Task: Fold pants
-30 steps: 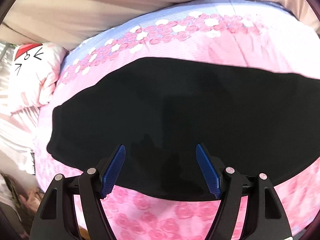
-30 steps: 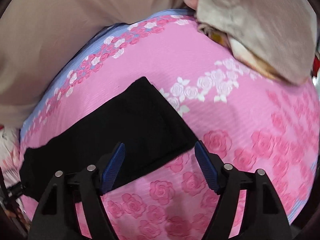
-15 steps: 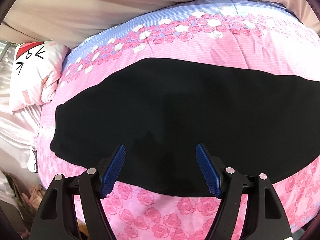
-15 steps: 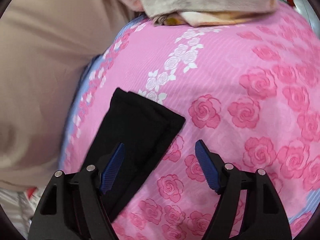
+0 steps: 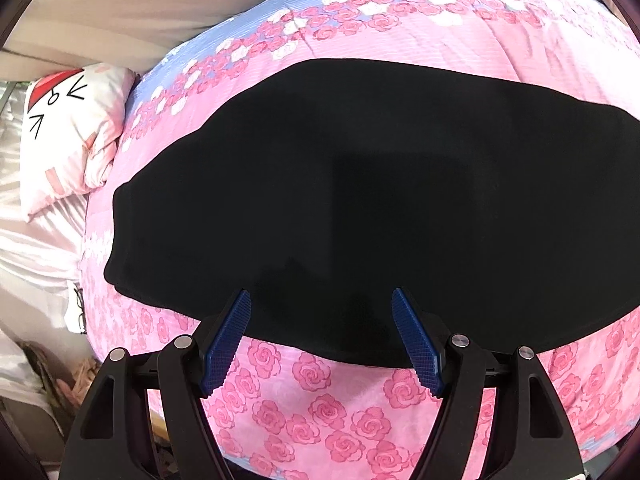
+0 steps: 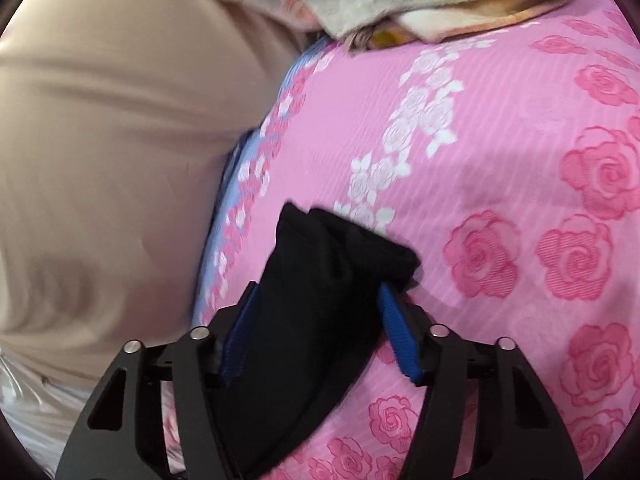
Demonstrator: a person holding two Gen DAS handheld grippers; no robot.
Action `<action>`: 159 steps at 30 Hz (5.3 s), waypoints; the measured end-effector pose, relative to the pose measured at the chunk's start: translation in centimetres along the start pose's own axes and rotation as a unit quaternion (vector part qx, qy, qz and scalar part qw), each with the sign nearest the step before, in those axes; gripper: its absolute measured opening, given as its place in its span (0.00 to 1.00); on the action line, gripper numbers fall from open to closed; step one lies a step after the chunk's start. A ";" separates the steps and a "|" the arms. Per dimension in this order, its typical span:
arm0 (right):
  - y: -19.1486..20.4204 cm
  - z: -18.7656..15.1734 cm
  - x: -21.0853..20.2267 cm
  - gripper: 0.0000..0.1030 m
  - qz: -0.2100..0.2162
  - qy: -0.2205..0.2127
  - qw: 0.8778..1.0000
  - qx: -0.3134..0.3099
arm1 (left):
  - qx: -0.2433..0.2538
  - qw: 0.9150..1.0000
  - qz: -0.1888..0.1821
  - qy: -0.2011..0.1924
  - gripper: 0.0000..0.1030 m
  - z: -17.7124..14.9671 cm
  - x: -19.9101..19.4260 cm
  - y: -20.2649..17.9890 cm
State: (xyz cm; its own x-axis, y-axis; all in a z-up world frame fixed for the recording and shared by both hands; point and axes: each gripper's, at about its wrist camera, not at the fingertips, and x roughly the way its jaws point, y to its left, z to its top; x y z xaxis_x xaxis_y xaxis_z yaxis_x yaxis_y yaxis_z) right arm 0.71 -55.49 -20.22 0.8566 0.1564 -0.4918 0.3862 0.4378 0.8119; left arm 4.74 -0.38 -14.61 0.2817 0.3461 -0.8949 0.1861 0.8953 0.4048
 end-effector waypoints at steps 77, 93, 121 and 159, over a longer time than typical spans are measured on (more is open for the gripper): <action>1.9 0.5 -0.6 0.23 -0.120 0.019 0.989 -0.083 | -0.020 0.999 0.011 0.025 0.69 1.2 0.7 -0.4; 35.1 -14.6 7.8 0.19 0.075 0.161 0.926 -0.334 | -0.138 0.990 -0.033 0.011 0.69 -0.5 3.2 12.1; 39.1 -40.1 19.9 0.58 -0.100 0.306 0.846 -0.424 | -0.243 0.967 -0.076 0.014 0.69 -5.3 13.5 33.8; 52.8 -59.7 28.9 0.13 0.027 0.458 0.719 -0.522 | -0.408 0.912 -0.011 0.040 0.69 -16.6 12.3 40.9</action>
State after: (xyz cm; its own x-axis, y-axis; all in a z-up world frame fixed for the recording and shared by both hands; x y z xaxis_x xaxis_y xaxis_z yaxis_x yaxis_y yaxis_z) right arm 25.44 25.05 -10.35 0.0923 0.5060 -0.8576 -0.5154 0.7612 0.3936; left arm 0.17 45.14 -12.19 0.2101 0.3161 -0.9252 -0.5806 0.8017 0.1420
